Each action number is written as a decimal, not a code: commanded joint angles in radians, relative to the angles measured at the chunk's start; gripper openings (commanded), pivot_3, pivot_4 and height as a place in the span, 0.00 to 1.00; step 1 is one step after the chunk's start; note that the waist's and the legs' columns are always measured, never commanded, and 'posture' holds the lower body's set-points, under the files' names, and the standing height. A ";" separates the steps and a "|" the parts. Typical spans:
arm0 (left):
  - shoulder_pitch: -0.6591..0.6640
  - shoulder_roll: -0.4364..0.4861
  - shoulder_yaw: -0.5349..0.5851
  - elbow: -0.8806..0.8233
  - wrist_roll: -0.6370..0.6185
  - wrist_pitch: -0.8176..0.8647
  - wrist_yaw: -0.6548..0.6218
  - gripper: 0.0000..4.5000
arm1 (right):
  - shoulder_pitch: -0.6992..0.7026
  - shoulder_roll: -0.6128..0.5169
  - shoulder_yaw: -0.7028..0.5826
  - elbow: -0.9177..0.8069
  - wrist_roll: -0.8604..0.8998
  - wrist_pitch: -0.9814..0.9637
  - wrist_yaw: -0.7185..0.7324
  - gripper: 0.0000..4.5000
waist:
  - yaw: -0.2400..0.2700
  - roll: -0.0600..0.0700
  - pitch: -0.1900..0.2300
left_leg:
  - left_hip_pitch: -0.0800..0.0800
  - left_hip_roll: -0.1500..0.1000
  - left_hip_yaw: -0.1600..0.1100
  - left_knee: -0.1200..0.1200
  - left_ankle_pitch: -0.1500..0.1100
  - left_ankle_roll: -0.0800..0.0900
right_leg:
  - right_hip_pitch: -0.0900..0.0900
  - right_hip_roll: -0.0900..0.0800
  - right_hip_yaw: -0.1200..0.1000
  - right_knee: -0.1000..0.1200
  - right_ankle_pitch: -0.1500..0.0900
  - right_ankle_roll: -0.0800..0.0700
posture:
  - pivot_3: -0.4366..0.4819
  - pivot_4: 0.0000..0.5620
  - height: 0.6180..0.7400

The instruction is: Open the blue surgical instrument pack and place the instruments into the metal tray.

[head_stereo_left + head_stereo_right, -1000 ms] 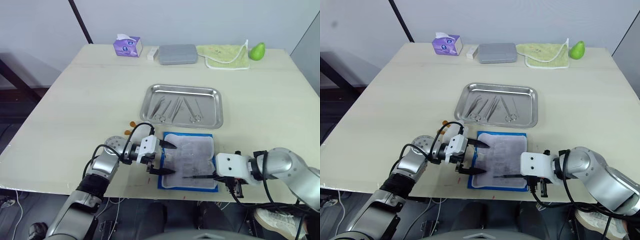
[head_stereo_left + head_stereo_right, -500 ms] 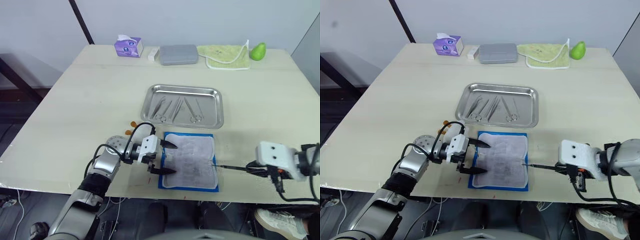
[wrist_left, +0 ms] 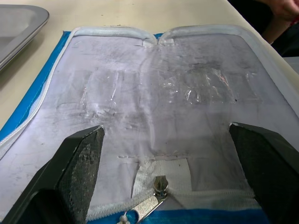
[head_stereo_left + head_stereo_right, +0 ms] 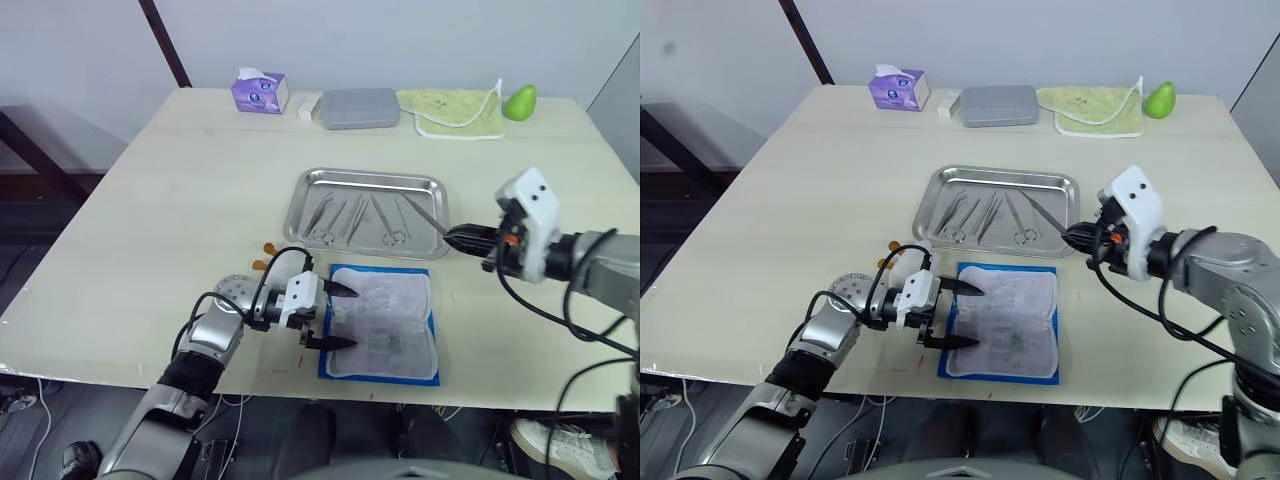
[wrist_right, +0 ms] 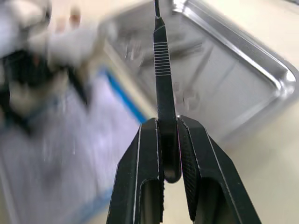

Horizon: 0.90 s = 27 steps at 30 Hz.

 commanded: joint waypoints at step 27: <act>0.162 0.009 -0.122 -0.310 0.075 0.267 0.155 1.00 | -0.106 0.519 0.115 0.463 -0.390 -0.277 -0.488 0.00 | -0.011 0.002 0.000 | -0.004 -0.008 0.000 -0.007 0.000 0.000 | -0.008 -0.003 0.004 0.001 -0.001 0.002 | 0.48 0.27 1.00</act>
